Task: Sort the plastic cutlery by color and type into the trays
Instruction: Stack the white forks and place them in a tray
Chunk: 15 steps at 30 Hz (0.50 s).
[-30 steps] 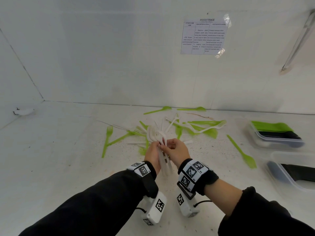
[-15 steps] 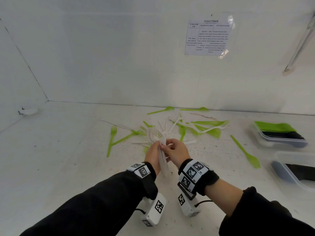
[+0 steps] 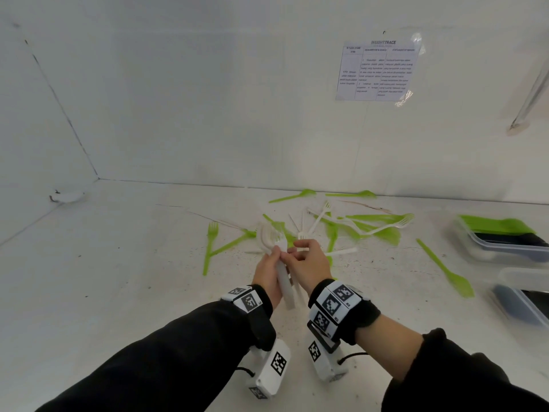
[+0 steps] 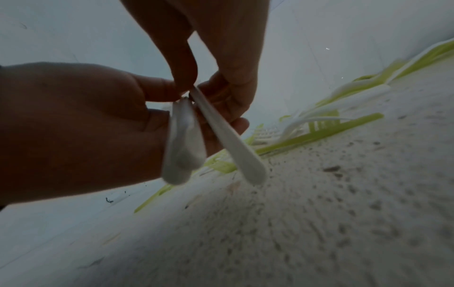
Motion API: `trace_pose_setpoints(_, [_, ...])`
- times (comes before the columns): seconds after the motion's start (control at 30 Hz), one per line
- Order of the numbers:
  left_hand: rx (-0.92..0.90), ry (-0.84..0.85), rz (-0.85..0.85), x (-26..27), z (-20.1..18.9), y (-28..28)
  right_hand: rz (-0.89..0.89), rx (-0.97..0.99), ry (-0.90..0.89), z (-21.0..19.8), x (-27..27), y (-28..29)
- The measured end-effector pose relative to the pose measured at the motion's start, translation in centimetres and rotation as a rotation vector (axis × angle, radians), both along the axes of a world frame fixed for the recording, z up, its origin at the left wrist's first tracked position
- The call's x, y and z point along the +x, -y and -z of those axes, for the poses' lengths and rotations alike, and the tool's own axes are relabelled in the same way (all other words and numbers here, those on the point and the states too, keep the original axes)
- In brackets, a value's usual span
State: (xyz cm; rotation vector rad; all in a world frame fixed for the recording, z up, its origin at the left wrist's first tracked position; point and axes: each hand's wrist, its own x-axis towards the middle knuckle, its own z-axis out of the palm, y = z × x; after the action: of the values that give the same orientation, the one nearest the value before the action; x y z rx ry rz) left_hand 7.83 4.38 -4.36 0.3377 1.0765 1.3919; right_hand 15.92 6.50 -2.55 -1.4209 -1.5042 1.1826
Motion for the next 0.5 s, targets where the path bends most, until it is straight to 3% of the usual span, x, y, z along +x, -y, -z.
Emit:
trace_pose_setpoints(0.1, [0.041,0.008,0.022,-1.0,0.1,0.2,-0.061,0.024,0.123,0.0,-0.8,0.0])
trace_pose_setpoints(0.2, [0.049,0.007,-0.017,-1.7,0.0,0.3,-0.234,-0.021,0.210,-0.1,-1.9,0.1])
trace_pose_setpoints(0.33, [0.001,-0.122,-0.096,-2.8,0.4,0.1,-0.300,-0.080,0.306,-1.8,-1.1,-2.8])
trace_pose_setpoints(0.4, [-0.015,-0.150,-0.154,-3.4,0.6,-0.1,-0.261,0.016,0.447,-2.5,0.0,-5.8])
trace_pose_setpoints(0.5, [-0.029,-0.153,-0.170,-3.8,0.7,-0.6,-0.372,0.098,0.852,-2.6,1.3,-9.5])
